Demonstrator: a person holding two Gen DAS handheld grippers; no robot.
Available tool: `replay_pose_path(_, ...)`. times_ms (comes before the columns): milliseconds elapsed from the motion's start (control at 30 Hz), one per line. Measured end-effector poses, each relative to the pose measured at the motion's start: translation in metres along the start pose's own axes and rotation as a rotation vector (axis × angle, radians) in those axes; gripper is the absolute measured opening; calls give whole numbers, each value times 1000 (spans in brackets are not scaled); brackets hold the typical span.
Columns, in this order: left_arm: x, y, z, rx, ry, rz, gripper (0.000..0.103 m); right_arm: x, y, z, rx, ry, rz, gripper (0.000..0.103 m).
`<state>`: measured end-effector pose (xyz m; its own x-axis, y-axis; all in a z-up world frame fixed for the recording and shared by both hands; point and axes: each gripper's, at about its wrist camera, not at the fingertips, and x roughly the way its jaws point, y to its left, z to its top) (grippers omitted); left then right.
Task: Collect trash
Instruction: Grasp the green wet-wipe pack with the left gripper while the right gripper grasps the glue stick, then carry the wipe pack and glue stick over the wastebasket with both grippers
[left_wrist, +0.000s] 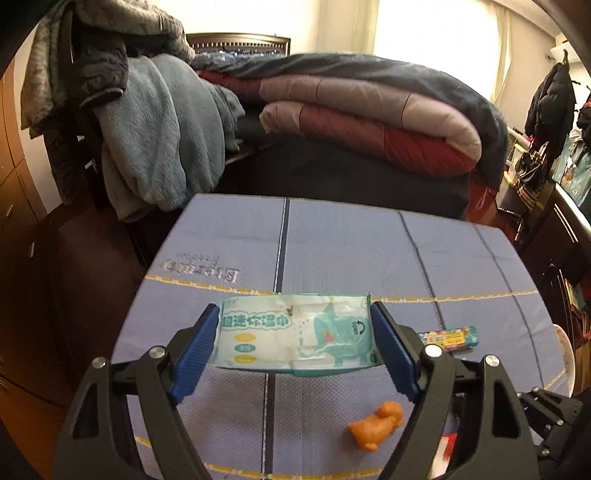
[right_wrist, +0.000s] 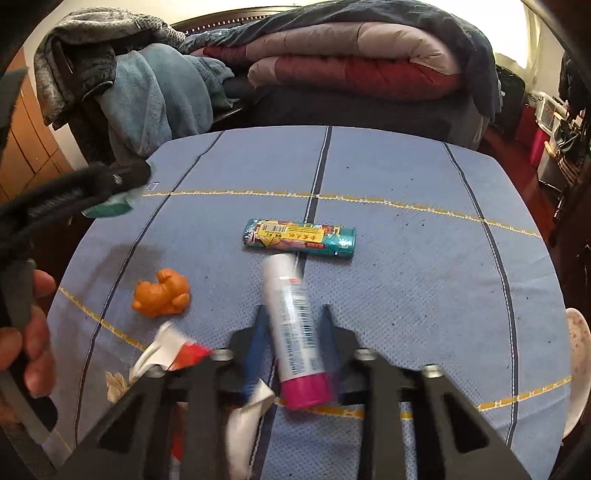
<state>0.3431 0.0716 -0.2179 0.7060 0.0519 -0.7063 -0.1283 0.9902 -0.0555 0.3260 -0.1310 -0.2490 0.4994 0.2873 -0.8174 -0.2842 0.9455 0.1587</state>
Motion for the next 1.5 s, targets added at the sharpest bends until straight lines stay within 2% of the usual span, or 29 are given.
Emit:
replay_pose_path(667,-77,-26,1,14,-100,-31,81,-66,-28,-27,59,-85,-11,23)
replay_pose_path(1033,-139,-72,-1,55,-191,-96,82,-128,-45,-49,69,-190,-37,23)
replay_pose_path(1500,-189,-161,-7,162,-263,-218,82,-192,-106,-79,158,-283,-106,23)
